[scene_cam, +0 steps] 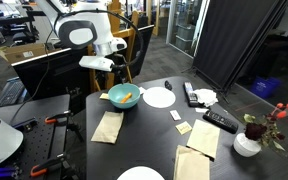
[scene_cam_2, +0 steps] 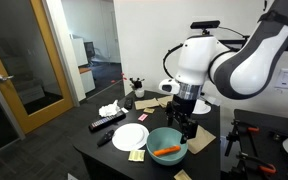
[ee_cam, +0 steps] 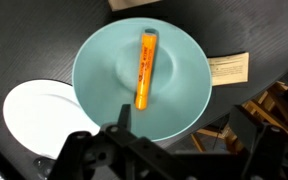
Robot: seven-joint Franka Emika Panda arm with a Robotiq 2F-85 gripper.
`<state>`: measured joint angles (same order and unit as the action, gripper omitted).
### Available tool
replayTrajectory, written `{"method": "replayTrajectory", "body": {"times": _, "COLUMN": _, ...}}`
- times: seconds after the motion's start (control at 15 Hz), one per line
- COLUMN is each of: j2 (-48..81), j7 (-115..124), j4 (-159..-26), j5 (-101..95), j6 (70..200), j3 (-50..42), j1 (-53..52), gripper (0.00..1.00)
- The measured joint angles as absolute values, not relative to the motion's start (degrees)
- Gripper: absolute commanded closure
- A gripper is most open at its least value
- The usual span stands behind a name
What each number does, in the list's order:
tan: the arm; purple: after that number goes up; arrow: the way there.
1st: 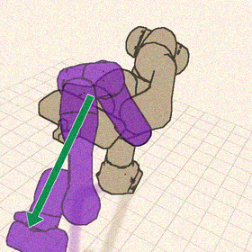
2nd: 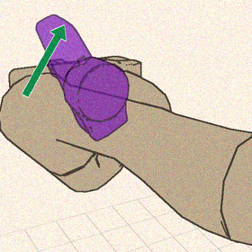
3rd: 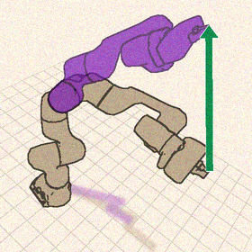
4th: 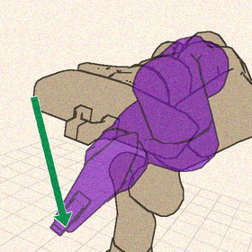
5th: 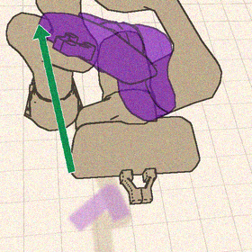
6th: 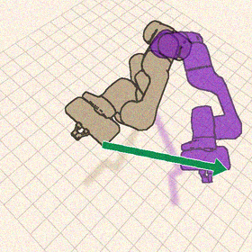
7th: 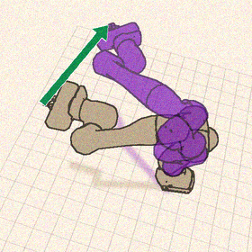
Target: Remove the marker from the bowl and put it on the table
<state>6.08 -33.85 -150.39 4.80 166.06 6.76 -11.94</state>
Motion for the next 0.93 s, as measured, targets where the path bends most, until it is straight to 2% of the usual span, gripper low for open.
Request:
{"method": "replayTrajectory", "body": {"times": 0.6, "j2": 6.8, "j7": -33.7, "j4": -150.3, "j5": 4.4, "j6": 166.1, "j3": 8.7, "j1": -10.2, "gripper": 0.00}}
{"method": "replayTrajectory", "body": {"times": 0.93, "j2": 9.4, "j7": -29.5, "j4": -149.5, "j5": -3.2, "j6": 166.8, "j3": 8.9, "j1": -9.3, "gripper": 0.00}}
